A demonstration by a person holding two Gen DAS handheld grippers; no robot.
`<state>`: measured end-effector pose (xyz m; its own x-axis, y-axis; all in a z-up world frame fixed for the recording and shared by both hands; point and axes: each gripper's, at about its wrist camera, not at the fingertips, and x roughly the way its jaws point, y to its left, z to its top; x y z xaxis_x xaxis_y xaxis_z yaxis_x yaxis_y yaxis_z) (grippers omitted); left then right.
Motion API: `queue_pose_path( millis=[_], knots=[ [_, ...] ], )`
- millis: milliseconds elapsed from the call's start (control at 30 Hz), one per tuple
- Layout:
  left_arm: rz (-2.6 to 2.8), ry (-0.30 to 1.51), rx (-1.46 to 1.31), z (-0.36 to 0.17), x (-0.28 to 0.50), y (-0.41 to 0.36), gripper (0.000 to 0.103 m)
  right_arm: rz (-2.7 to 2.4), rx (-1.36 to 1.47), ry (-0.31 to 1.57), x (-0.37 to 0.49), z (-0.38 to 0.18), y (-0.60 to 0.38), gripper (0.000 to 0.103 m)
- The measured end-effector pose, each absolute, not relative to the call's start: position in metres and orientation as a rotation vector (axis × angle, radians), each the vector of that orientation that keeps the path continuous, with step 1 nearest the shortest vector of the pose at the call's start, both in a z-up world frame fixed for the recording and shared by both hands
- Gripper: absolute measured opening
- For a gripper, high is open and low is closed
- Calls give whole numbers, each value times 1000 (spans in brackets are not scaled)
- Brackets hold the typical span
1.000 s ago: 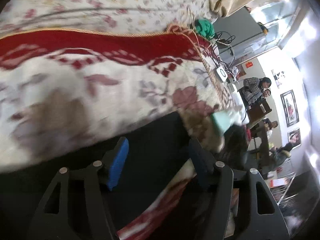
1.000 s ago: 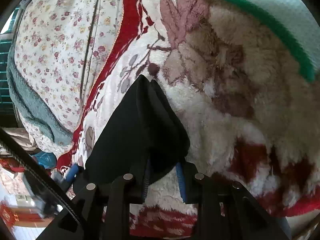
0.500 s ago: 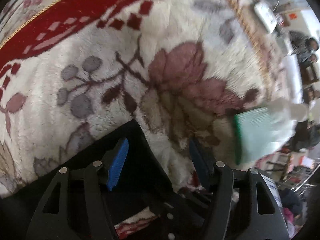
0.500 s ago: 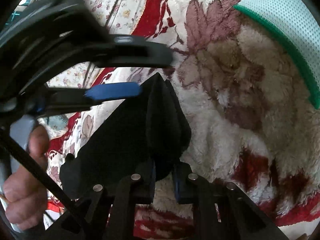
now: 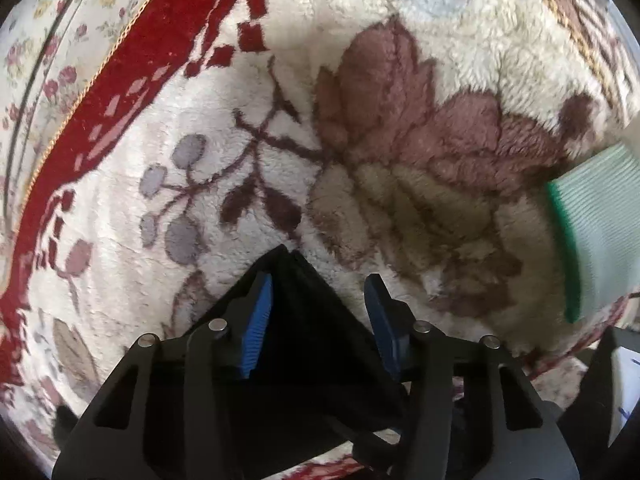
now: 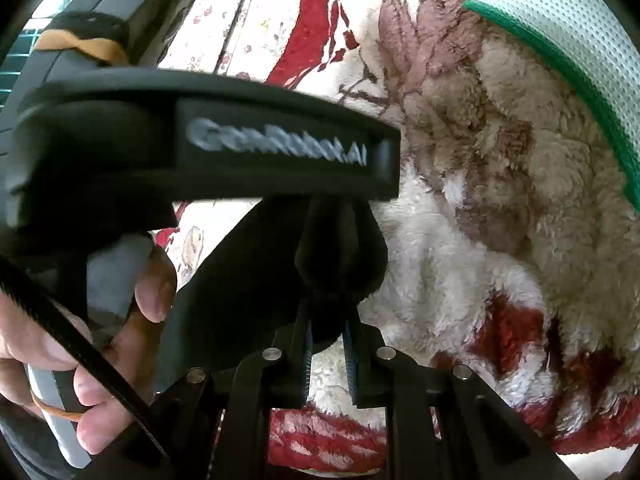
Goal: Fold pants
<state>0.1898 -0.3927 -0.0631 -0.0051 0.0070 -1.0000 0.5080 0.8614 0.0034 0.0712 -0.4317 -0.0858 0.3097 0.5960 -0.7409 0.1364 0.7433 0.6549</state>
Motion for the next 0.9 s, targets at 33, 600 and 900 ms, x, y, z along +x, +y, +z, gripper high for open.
queue_pose_path(
  millis=[33, 600, 900],
  knots=[
    [-402, 1530, 441, -64, 188, -396, 45, 339, 708, 1241, 71, -86, -431, 14],
    [-397, 1443, 302, -46, 178, -372, 9, 375, 625, 1149, 58, -64, -418, 10],
    [-501, 1360, -47, 5, 167, -293, 9, 502, 418, 903, 23, -20, -389, 9]
  ],
)
